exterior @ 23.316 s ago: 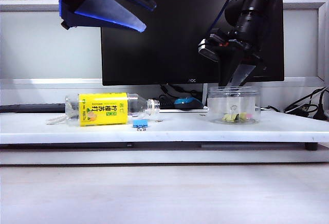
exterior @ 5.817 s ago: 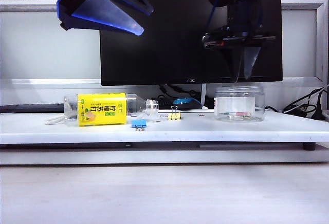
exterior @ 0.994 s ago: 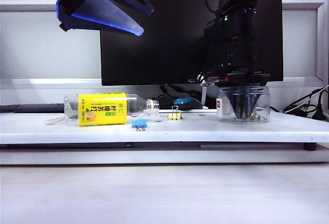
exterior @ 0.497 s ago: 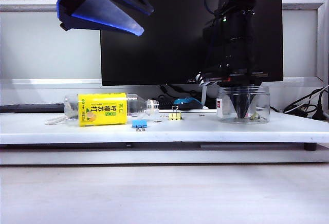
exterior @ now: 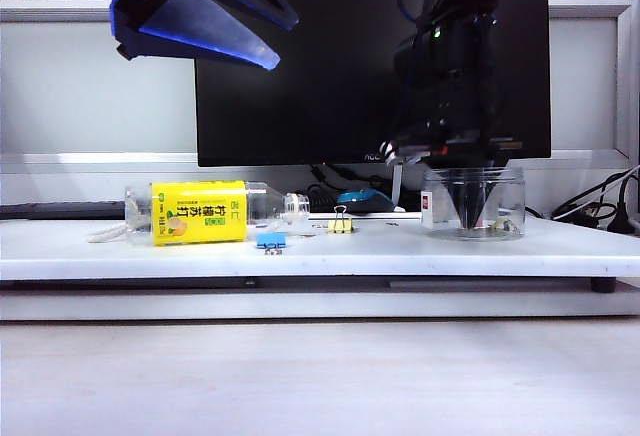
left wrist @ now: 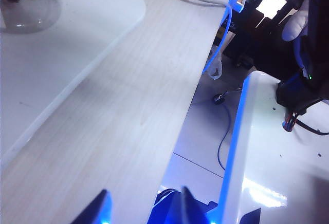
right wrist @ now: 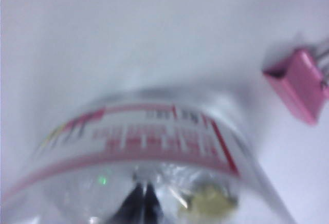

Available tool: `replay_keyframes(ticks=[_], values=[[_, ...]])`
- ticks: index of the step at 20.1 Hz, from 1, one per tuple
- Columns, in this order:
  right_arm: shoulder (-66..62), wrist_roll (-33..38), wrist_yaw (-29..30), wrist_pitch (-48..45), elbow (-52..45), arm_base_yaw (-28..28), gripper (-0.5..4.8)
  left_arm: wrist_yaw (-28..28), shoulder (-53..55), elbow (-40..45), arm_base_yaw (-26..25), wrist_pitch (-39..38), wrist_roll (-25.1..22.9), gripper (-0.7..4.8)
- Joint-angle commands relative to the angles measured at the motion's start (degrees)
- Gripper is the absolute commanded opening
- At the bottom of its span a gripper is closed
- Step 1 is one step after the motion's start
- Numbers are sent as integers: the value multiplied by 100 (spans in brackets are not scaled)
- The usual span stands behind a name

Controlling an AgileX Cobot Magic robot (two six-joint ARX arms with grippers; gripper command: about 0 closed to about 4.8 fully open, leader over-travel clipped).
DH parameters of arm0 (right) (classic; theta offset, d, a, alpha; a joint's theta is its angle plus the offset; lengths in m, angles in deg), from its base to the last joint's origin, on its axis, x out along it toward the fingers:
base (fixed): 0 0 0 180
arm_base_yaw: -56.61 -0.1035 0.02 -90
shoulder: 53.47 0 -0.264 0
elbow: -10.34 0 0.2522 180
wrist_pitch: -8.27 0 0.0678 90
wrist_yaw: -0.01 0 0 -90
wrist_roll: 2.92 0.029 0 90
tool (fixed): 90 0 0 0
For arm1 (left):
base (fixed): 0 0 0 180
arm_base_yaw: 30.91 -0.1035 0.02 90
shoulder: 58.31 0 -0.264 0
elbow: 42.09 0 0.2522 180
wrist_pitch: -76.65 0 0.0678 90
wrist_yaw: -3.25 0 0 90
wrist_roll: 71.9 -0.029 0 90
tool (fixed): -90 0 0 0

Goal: Take the clips out of the round transparent plastic box and place them on the table.

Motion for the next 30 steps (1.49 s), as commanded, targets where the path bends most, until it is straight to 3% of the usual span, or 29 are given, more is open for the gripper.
replay_keyframes(ticks=[1, 4, 6, 7, 22, 24, 30], values=[[249, 24, 11, 13, 31, 11, -1, 39, -11, 0, 4, 50, -22, 184], [310, -20, 13, 17, 31, 7, 1, 39, -11, 0, 4, 35, -20, 184], [304, -42, 57, 22, 20, 9, 107, 39, -11, 0, 4, 31, -20, 184], [304, -92, 55, 22, 17, 9, 113, 39, -11, 0, 4, 31, -20, 184], [-144, -278, 70, 2, -90, 37, 113, 39, -11, 0, 4, 31, -24, 184], [-275, -278, 59, 15, -92, 39, 100, 39, -11, 0, 4, 33, -24, 184], [-542, -164, 57, -11, -122, 31, -1, 39, -11, 0, 4, 37, -28, 184]])
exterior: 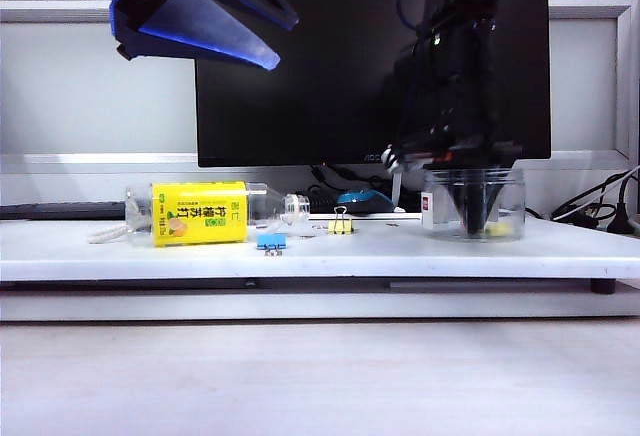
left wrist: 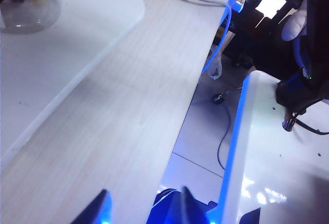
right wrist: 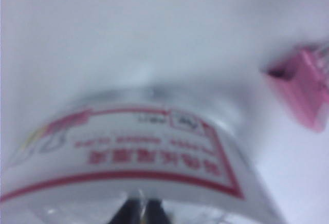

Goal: Take the clips out of the round transparent plastic box and place them on the table.

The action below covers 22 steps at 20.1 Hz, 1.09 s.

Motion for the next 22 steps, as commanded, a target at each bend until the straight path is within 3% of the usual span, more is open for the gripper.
replay_keyframes(ticks=[1, 16, 22], values=[[-269, 55, 133, -11, -138, 0, -1, 33, -11, 0, 4, 42, -31, 184], [822, 245, 166, 24, -129, 0, -1, 37, -11, 0, 4, 39, -22, 184], [852, 409, 750, 26, -129, -4, -1, 35, -11, 0, 4, 39, -22, 184]])
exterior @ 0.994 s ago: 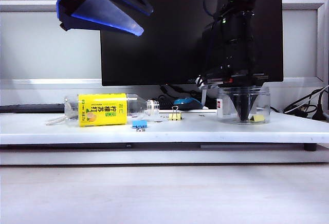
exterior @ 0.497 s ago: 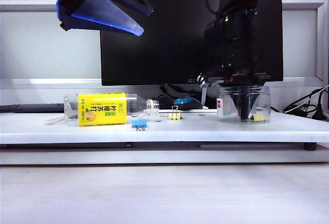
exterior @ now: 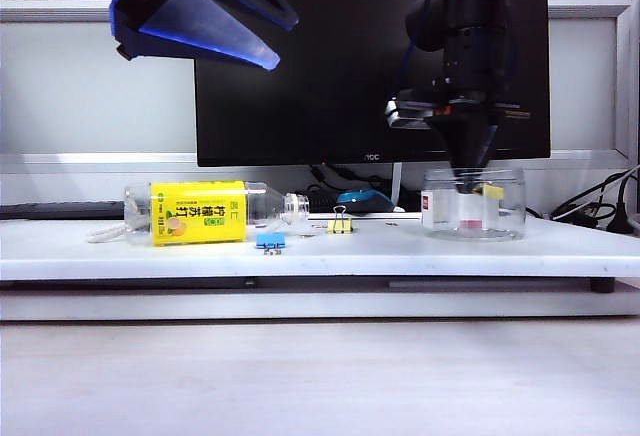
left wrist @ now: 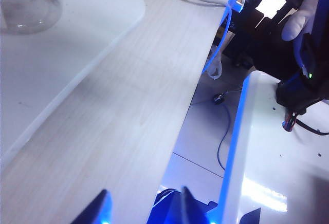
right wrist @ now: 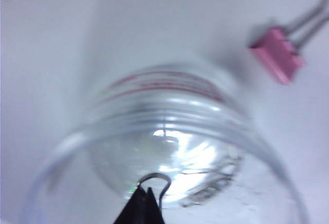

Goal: Take the clips out of the round transparent plastic box and place them on the table.

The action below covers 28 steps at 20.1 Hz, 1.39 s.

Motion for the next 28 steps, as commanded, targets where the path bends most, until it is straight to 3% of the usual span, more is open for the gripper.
replay_keyframes(ticks=[1, 6, 21, 24, 28], values=[[57, 42, 208, -2, 11, -15, -1, 35, -11, 0, 4, 42, -20, 184], [90, 39, 898, -15, 90, 22, -1, 35, -11, 0, 4, 50, -20, 184], [90, 79, 920, -7, 684, 173, -1, 35, -11, 4, 4, 44, -22, 184], [87, 85, 1443, -9, 682, 284, 0, 35, -11, 4, 4, 61, -22, 184], [90, 153, 1541, -11, 686, 424, 0, 35, -11, 4, 4, 68, -22, 184]])
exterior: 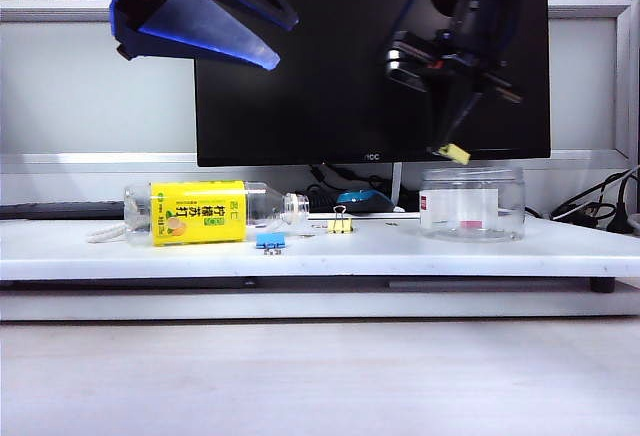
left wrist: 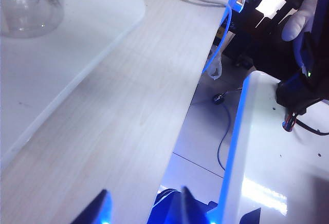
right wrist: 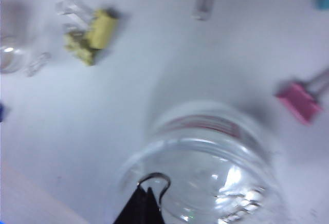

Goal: Take the clips out of the round transparent plastic box and place them on the table.

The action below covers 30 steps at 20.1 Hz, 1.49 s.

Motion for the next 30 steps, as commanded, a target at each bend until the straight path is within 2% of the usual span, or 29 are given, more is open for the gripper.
replay_keyframes(ticks=[1, 6, 14, 18, 23, 27, 30], values=[[42, 46, 144, -20, 31, 35, 0, 35, -11, 7, 4, 76, -22, 184], [39, 131, 1263, -566, 28, 33, -1, 33, -11, 7, 4, 79, -24, 184], [-153, 380, 1342, -1574, 20, 4, -1, 33, -11, 11, 4, 153, -24, 184], [-527, 308, 1388, -2039, 20, -214, -1, 33, 9, 13, 4, 173, -24, 184], [-837, 162, 385, -2702, 20, -638, -1, 35, 170, 24, 4, 186, -22, 184], [-953, 94, -686, -2719, 20, -734, -1, 33, 188, 33, 4, 186, -22, 184], [-1021, 83, -785, -2671, 20, -732, -1, 33, 190, 33, 2, 212, -22, 184]])
